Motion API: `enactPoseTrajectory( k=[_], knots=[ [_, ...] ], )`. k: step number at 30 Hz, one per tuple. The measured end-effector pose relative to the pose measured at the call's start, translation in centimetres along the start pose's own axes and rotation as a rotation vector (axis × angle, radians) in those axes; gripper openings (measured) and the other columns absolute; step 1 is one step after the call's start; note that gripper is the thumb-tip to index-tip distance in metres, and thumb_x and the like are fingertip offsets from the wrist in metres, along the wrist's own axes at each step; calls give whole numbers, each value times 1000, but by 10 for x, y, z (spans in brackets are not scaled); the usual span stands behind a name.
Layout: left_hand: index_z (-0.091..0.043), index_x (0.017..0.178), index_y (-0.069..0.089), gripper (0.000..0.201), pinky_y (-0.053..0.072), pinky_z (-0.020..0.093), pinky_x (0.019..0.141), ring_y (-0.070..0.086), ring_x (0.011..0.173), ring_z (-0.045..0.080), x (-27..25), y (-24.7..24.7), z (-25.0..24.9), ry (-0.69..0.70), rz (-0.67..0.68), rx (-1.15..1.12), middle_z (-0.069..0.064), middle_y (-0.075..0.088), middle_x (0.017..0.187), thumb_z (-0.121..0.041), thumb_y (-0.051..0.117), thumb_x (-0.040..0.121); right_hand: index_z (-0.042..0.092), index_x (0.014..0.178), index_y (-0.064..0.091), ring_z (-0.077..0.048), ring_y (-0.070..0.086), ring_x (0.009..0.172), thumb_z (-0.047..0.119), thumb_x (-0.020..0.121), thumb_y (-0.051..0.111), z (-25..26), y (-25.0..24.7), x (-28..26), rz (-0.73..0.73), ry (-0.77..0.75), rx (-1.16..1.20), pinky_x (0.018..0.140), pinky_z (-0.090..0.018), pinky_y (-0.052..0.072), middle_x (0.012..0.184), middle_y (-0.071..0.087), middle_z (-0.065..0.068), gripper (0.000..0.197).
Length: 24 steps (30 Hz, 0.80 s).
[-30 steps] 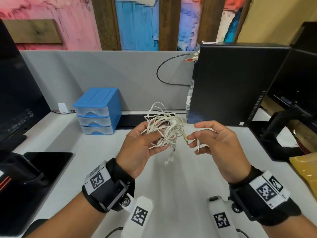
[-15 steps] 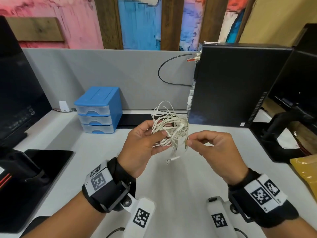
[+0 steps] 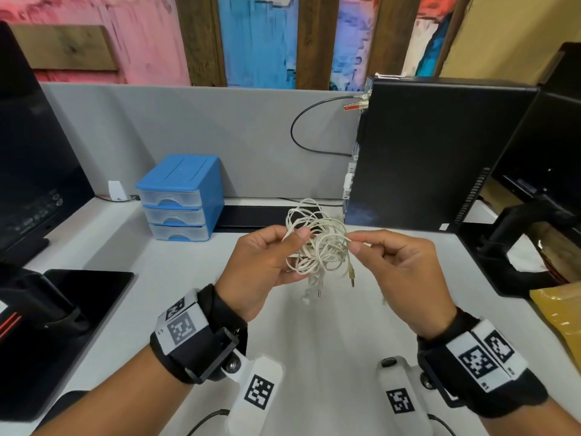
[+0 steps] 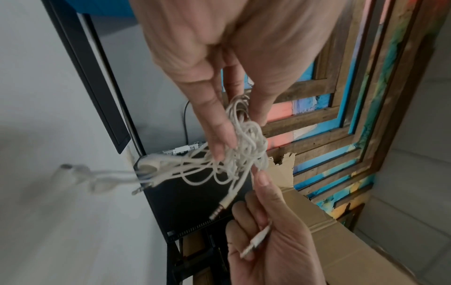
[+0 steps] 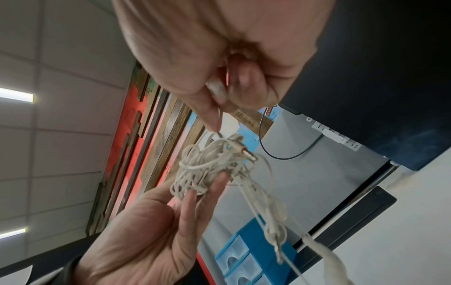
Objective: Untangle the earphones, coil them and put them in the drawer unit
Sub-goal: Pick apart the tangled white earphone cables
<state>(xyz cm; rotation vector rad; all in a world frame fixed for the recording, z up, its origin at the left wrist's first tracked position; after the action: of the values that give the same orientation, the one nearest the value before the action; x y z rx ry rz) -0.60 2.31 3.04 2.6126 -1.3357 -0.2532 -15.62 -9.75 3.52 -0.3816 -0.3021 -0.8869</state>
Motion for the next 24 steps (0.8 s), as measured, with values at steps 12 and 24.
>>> enactPoseTrajectory(
  k=[12, 24],
  knots=[
    [-5, 88, 66, 17, 52, 22, 49, 72, 58, 24, -9, 8, 0, 35, 12, 105, 11, 75, 74, -22, 69, 86, 26, 99, 78, -12, 31, 51, 14, 86, 69, -1, 2, -2, 78, -72, -15, 53, -22, 37, 50, 38, 7, 19],
    [-5, 97, 65, 17, 51, 18, 46, 68, 53, 16, -5, 5, 2, -38, 82, 51, 9, 73, 74, -18, 67, 86, 22, 93, 75, -10, 52, 53, 3, 95, 57, -3, -3, -1, 179, -188, -209, 53, -20, 44, 63, 62, -4, 27]
  ],
)
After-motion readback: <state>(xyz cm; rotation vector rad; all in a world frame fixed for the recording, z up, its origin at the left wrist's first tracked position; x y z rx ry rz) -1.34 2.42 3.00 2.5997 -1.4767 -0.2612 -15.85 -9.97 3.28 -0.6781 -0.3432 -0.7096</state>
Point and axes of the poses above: each hand's wrist, its own x-axis towards the middle knuckle, its own y-axis out of the palm, z = x × y, the point moved 2 cm from there along x, towards the middle knuckle
